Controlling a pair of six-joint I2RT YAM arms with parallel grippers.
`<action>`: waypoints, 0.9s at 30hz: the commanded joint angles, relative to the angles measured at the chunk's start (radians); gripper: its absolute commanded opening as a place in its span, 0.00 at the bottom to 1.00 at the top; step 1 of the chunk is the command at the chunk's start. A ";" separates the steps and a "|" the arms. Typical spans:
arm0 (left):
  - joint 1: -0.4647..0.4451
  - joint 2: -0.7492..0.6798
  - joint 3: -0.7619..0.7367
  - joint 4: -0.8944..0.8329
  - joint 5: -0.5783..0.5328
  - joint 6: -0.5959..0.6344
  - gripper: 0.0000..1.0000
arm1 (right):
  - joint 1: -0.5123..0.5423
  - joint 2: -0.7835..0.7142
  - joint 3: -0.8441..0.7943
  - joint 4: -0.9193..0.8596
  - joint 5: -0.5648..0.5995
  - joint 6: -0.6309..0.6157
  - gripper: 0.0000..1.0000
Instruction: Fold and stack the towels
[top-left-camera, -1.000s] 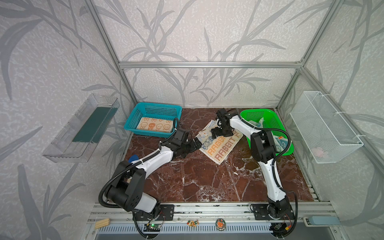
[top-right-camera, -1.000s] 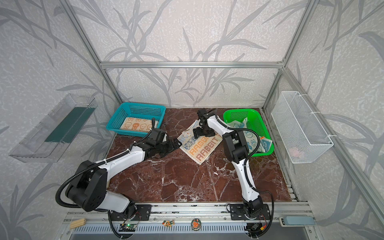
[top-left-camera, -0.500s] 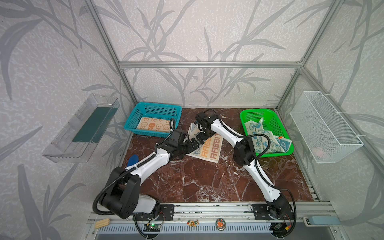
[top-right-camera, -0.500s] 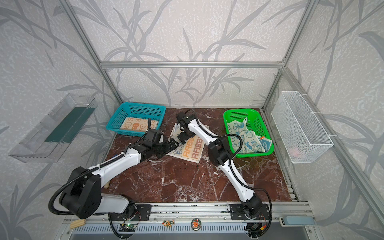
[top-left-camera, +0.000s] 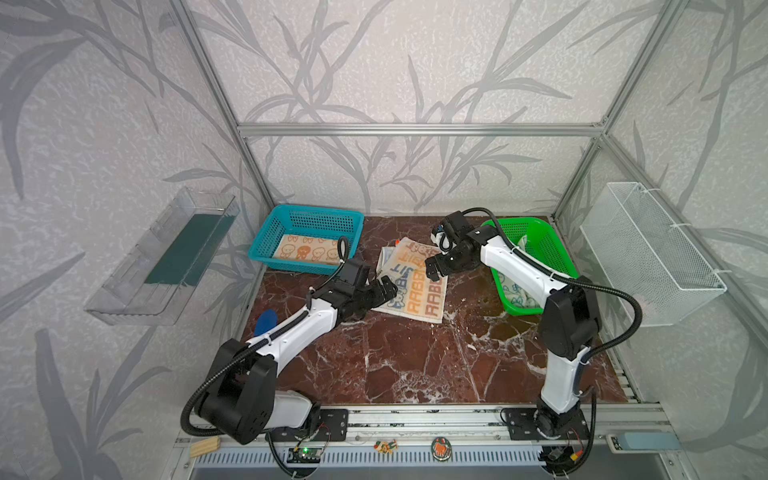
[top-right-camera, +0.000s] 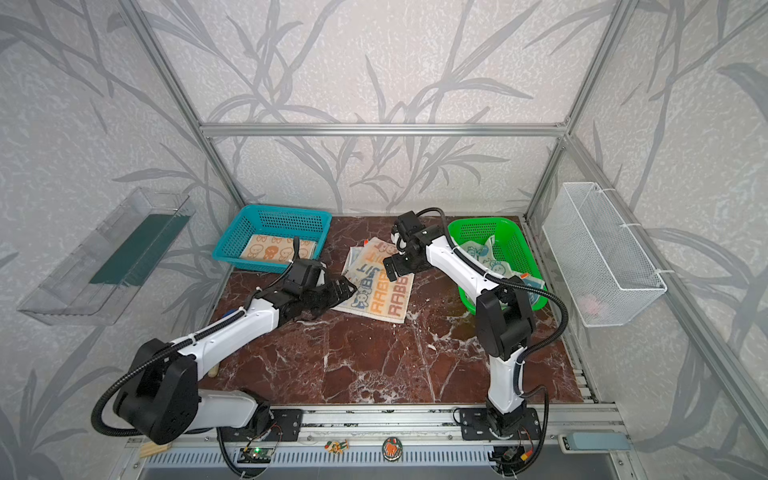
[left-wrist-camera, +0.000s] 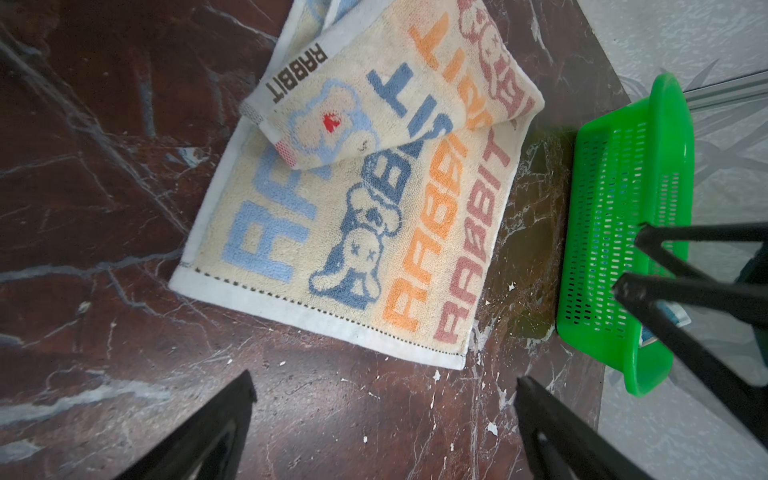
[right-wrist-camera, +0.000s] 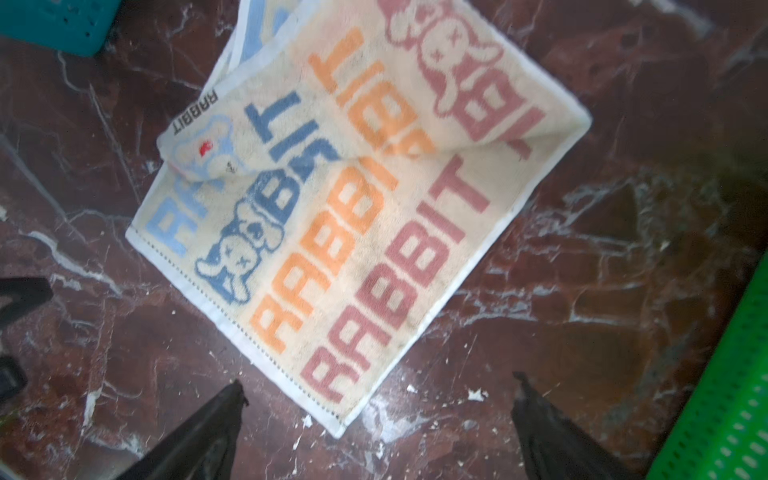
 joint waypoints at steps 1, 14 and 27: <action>0.003 0.004 -0.003 -0.013 -0.017 0.017 0.99 | 0.014 -0.023 -0.187 0.090 -0.038 0.067 0.96; 0.000 0.005 -0.045 0.011 -0.001 -0.009 0.99 | 0.107 -0.064 -0.421 0.208 -0.037 0.133 0.79; -0.001 -0.003 -0.060 0.006 -0.011 -0.009 0.99 | 0.172 0.060 -0.366 0.136 0.091 0.158 0.47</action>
